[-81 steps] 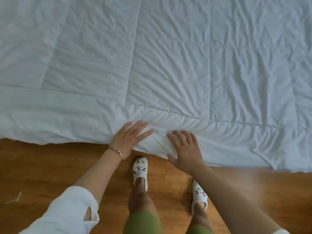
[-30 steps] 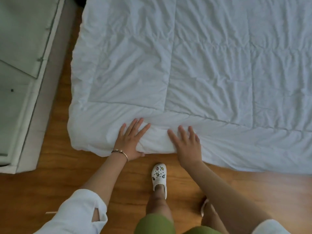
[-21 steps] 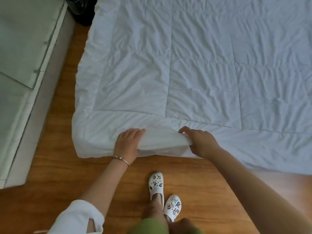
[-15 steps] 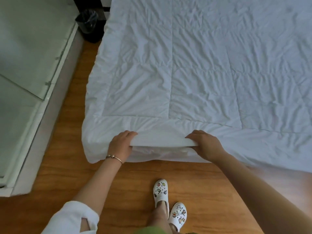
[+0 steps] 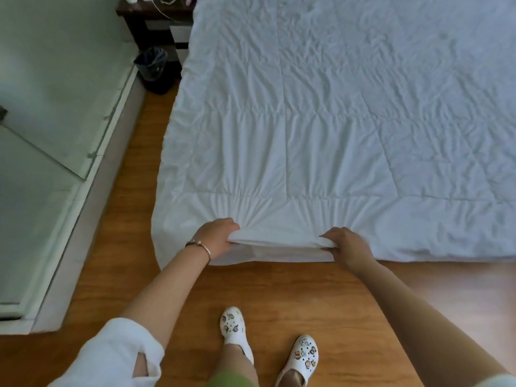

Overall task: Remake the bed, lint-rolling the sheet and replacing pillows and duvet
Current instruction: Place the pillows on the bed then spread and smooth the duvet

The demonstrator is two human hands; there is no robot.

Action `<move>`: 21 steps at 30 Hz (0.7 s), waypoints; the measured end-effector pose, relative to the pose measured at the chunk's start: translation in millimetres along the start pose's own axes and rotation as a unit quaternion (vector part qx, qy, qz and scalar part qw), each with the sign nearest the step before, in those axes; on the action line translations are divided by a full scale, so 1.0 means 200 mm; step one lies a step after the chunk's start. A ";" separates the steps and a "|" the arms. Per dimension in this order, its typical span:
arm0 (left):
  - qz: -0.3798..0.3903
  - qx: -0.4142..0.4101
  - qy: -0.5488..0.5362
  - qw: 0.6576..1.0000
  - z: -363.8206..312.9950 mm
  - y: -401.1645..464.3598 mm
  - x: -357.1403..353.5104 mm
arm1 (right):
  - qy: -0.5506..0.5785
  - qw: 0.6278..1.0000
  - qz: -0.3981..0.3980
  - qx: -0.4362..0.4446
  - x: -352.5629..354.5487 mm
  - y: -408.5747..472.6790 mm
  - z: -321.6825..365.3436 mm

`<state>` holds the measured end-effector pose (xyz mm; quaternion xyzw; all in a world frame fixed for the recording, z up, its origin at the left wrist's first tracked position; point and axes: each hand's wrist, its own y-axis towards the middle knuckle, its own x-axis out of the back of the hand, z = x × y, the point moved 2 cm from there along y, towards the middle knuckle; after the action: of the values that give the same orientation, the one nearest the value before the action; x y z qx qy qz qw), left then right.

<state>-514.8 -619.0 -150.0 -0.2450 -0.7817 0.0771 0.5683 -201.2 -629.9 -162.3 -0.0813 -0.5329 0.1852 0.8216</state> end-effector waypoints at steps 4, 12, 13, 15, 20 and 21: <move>0.090 -0.024 -0.007 0.996 0.08 0.08 -0.05 | -0.089 0.994 0.019 -0.058 -0.07 0.03 0.00; 0.142 -0.079 0.165 0.973 0.78 0.15 -0.21 | -0.042 0.997 0.070 -0.004 -0.46 0.30 0.63; 0.130 -0.096 0.174 0.971 0.86 0.14 -0.24 | -0.046 0.997 0.066 0.017 -0.53 0.32 0.75; 0.101 -0.123 0.202 0.966 0.98 0.12 -0.30 | -0.093 0.991 0.081 0.055 -0.71 0.36 0.95; 0.015 -0.138 0.199 0.970 1.26 0.10 -0.38 | -0.228 0.967 0.102 0.044 -1.10 0.47 1.26; 0.015 -0.137 0.184 0.973 1.29 0.09 -0.37 | -0.218 0.972 0.069 0.045 -1.12 0.52 1.29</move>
<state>-731.5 -597.1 -309.3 -0.3424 -0.6628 -0.0683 0.6624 -539.2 -638.9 -277.9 -0.0383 -0.6838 0.2781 0.6735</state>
